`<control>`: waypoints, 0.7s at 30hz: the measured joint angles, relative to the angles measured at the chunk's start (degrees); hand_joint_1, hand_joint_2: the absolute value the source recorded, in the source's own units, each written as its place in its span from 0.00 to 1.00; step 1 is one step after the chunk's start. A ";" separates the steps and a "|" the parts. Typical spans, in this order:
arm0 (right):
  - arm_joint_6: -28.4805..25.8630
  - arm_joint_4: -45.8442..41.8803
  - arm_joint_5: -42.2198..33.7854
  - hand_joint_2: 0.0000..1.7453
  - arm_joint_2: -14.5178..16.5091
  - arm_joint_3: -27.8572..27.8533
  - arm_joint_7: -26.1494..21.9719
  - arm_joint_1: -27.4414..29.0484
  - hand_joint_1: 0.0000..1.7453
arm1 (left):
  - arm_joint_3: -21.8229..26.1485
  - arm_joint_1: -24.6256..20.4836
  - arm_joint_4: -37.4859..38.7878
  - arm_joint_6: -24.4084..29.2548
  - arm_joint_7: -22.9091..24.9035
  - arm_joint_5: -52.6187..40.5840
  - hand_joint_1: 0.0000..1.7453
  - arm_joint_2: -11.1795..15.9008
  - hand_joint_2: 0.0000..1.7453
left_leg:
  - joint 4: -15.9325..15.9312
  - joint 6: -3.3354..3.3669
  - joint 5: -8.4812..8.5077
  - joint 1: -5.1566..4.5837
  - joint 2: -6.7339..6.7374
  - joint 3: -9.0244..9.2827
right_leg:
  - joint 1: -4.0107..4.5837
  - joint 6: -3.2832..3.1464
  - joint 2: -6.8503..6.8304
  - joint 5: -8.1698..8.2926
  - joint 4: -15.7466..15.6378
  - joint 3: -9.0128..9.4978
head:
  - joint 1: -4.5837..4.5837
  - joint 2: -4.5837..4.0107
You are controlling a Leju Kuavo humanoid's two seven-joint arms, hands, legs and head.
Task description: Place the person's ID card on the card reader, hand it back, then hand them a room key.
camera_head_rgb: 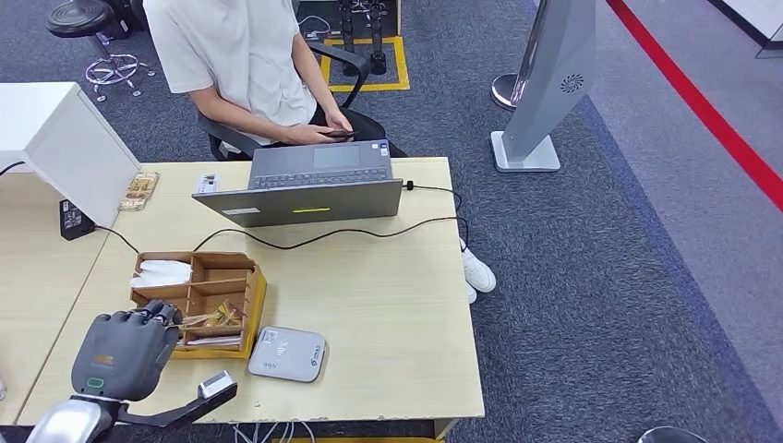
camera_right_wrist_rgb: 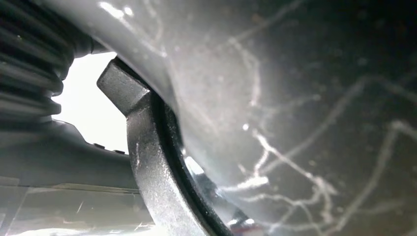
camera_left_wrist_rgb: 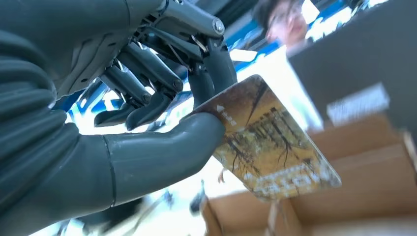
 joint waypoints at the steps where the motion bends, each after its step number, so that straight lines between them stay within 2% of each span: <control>1: 0.00 0.00 -0.02 1.00 0.01 0.00 0.01 0.00 0.00 | 0.00 -0.02 -0.81 -0.18 -0.12 0.09 1.00 0.46 1.00 | 0.00 0.00 0.00 0.00 0.00 0.00 | 0.00 0.00 0.00 0.00 0.00 0.00 | 0.00 0.00; 3: 0.00 0.00 -0.17 1.00 0.02 0.00 0.02 0.01 0.00 | -0.05 -0.21 -4.87 -1.17 -0.82 1.15 1.00 3.48 1.00 | 0.00 0.00 0.00 0.03 0.00 0.01 | 0.03 -0.01 -0.01 0.00 0.00 0.00 | 0.00 0.00; 5: 0.01 0.01 -0.56 1.00 0.05 -0.02 0.02 0.02 0.00 | -0.09 -0.95 -11.84 -2.64 -2.35 4.19 1.00 9.61 1.00 | 0.00 -0.01 0.00 0.09 0.00 0.01 | 0.09 -0.03 -0.03 -0.01 0.01 0.01 | 0.02 0.00; 6: 0.02 0.02 -0.67 1.00 0.08 -0.03 0.02 0.02 0.00 | -0.08 -2.43 -15.25 -3.20 -2.98 5.79 1.00 12.25 1.00 | 0.01 -0.01 0.01 0.11 -0.03 0.02 | 0.10 -0.04 -0.07 -0.02 0.00 0.00 | 0.02 0.00; 7: 0.06 0.02 -0.43 1.00 0.11 -0.03 -0.04 -0.01 0.00 | -0.09 -6.06 -18.35 -3.89 -2.58 6.70 1.00 13.59 1.00 | 0.02 -0.01 0.01 0.11 -0.07 0.04 | 0.11 -0.04 -0.10 -0.01 -0.01 0.01 | 0.02 0.00; 8: 0.15 0.01 0.05 1.00 0.13 0.00 -0.13 -0.08 0.00 | -0.11 -10.17 -19.83 -4.29 -1.60 6.69 1.00 13.21 1.00 | 0.04 0.00 0.01 0.10 -0.11 0.06 | 0.10 -0.02 -0.11 0.01 -0.02 0.02 | 0.00 0.00; 10: 0.57 0.00 1.42 1.00 0.08 0.11 -0.50 -0.29 0.00 | -0.27 -18.40 -18.68 -3.98 1.11 4.55 1.00 8.85 1.00 | 0.08 0.01 0.02 0.09 -0.14 0.09 | 0.09 0.02 -0.07 0.07 -0.03 0.08 | 0.01 0.00; 12: 1.24 0.00 2.31 1.00 -0.08 0.31 -1.05 -0.52 0.00 | -0.39 -22.29 -15.23 -1.81 1.88 2.53 1.00 5.65 1.00 | 0.11 0.02 0.03 0.09 -0.08 0.11 | 0.09 0.06 0.03 0.13 -0.03 0.15 | 0.03 0.00; 16: 2.22 0.00 3.17 1.00 -0.51 0.96 -2.08 -0.84 0.00 | -0.42 -27.34 -7.72 2.81 1.63 -0.22 1.00 1.23 1.00 | 0.12 0.02 0.03 0.09 0.11 0.17 | 0.09 0.08 0.26 0.18 -0.03 0.18 | 0.01 0.00; 21: 2.44 -0.02 3.35 1.00 -0.68 1.45 -2.37 -0.97 0.00 | -0.40 -30.10 -1.74 4.00 1.59 -1.71 1.00 -1.85 1.00 | 0.12 0.00 0.01 0.09 0.23 0.17 | 0.09 0.07 0.39 0.18 -0.03 0.13 | 0.00 0.00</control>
